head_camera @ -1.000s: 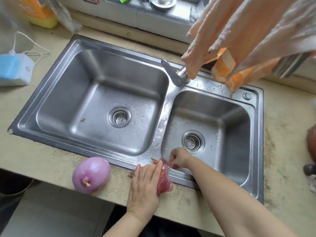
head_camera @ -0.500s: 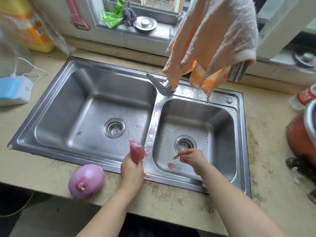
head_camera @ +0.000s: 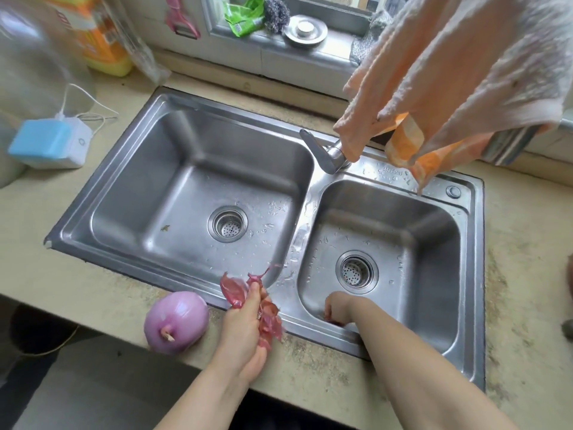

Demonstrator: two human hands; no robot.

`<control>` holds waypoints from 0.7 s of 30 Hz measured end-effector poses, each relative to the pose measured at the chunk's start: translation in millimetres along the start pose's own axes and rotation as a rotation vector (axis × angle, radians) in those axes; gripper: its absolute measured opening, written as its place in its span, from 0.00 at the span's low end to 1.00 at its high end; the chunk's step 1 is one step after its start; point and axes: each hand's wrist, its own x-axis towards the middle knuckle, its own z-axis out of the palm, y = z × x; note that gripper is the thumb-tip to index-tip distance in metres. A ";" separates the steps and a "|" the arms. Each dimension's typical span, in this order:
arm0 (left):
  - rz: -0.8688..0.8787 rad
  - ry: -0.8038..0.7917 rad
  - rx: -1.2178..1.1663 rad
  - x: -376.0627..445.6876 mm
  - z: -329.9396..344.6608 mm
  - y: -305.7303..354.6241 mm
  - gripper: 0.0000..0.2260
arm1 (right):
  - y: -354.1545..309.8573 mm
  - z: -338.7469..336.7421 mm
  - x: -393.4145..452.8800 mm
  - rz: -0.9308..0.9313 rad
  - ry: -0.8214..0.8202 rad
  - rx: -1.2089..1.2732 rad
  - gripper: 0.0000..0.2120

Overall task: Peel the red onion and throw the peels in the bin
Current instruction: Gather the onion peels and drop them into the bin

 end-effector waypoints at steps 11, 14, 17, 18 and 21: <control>-0.223 0.019 0.034 -61.0 -56.1 -47.9 0.12 | -24.9 26.8 -117.8 -0.322 0.594 0.820 0.10; -0.209 0.045 0.050 -70.6 -75.7 -51.8 0.12 | -45.4 56.8 -139.6 -0.395 0.674 0.788 0.11; -0.211 0.087 0.033 -79.9 -103.8 -53.1 0.12 | -75.8 83.7 -152.3 -0.519 0.554 0.671 0.12; -0.211 0.110 0.020 -81.9 -115.2 -51.5 0.13 | -88.5 92.1 -153.4 -0.556 0.500 0.625 0.12; -0.185 0.194 -0.101 -85.6 -154.5 -39.7 0.15 | -132.2 114.5 -146.5 -0.621 0.377 0.517 0.10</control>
